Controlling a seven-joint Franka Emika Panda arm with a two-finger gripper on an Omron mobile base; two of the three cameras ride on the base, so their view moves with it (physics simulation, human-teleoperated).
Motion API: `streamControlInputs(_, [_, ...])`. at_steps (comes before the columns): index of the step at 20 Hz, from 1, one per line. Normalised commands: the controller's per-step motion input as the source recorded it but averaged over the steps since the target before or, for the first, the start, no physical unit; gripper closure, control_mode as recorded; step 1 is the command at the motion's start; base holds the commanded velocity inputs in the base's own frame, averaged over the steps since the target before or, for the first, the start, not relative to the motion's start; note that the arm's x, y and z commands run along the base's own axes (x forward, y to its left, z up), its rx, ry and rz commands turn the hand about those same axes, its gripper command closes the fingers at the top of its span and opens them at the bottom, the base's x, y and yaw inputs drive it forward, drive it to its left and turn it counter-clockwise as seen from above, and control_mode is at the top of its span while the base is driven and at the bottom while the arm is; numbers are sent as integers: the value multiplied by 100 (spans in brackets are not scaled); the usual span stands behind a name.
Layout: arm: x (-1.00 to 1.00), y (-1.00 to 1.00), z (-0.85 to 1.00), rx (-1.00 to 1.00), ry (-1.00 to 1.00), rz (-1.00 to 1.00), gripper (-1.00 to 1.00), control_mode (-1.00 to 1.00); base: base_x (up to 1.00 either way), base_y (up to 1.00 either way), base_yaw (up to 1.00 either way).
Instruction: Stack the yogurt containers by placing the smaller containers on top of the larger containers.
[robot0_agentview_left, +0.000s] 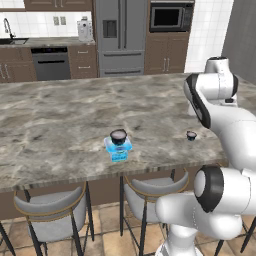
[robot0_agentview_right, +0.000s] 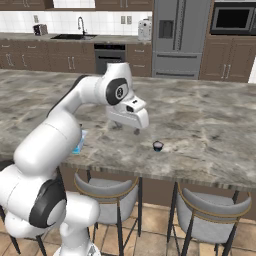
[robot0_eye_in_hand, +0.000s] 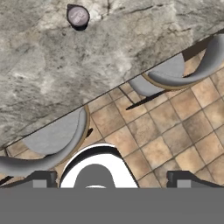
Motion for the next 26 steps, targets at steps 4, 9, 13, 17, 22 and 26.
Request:
streamControlInputs(4, [0,-16,-20,0,0,6,-100,-100,0,0,0])
streamControlInputs(9, [0,-17,-29,6,-3,4,-100,-100,0,0,0])
streamControlInputs(13, [5,-13,-21,9,-2,3,-100,-100,0,0,0])
streamControlInputs(17, [15,-8,-13,6,0,4,-100,-100,0,0,0])
streamControlInputs(22, [17,-10,-15,2,-2,4,-100,-100,0,0,0])
streamControlInputs(26, [19,-5,-23,2,-3,5,-100,-100,0,0,0])
